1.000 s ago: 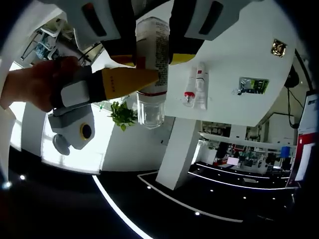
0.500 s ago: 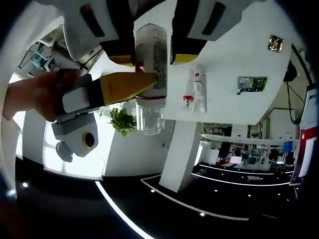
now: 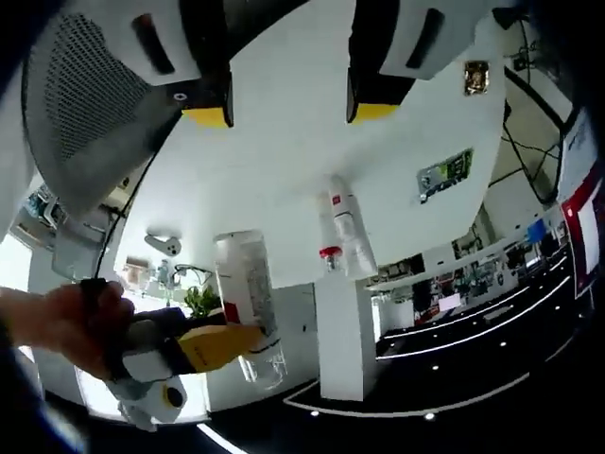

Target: Arrange the skincare products in the storage area until every visible bottle or jar stands upright without overlapping.

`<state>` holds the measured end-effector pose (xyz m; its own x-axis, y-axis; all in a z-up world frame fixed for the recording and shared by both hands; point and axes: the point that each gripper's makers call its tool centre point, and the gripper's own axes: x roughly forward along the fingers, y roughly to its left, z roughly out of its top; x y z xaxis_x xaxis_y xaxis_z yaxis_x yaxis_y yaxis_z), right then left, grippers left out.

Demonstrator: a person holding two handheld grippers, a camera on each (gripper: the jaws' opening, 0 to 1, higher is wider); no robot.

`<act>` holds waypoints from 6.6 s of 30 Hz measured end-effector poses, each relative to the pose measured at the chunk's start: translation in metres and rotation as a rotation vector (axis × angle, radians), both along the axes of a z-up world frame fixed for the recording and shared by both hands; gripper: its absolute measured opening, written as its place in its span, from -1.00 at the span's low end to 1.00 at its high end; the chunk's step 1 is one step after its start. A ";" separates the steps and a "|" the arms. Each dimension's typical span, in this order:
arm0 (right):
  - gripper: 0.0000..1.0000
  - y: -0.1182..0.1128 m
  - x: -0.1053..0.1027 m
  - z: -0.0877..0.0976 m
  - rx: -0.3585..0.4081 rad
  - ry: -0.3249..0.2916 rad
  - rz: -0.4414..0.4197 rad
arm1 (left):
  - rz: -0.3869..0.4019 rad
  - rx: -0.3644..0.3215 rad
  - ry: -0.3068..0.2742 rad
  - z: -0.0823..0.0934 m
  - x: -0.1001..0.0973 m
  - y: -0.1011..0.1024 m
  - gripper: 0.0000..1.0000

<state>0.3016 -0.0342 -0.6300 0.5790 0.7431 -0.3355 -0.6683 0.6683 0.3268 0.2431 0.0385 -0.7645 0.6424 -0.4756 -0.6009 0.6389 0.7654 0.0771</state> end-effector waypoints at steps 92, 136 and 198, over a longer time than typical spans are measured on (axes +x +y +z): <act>-0.47 -0.056 0.158 -0.174 -0.397 -0.218 -0.046 | 0.034 0.123 0.060 -0.030 -0.006 0.021 -0.46; -0.04 -0.050 -0.043 -0.108 -0.186 -0.065 0.044 | 0.148 0.012 0.095 -0.015 0.010 0.031 -0.34; -0.13 -0.082 -0.024 -0.146 -0.501 -0.084 -0.033 | -0.677 0.699 0.410 -0.101 0.366 0.149 0.94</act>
<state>0.2779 -0.1158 -0.7761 0.6401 0.4839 -0.5968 -0.6543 0.7505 -0.0932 0.6093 0.1876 -0.8657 0.0579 -0.1231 -0.9907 0.9931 0.1080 0.0446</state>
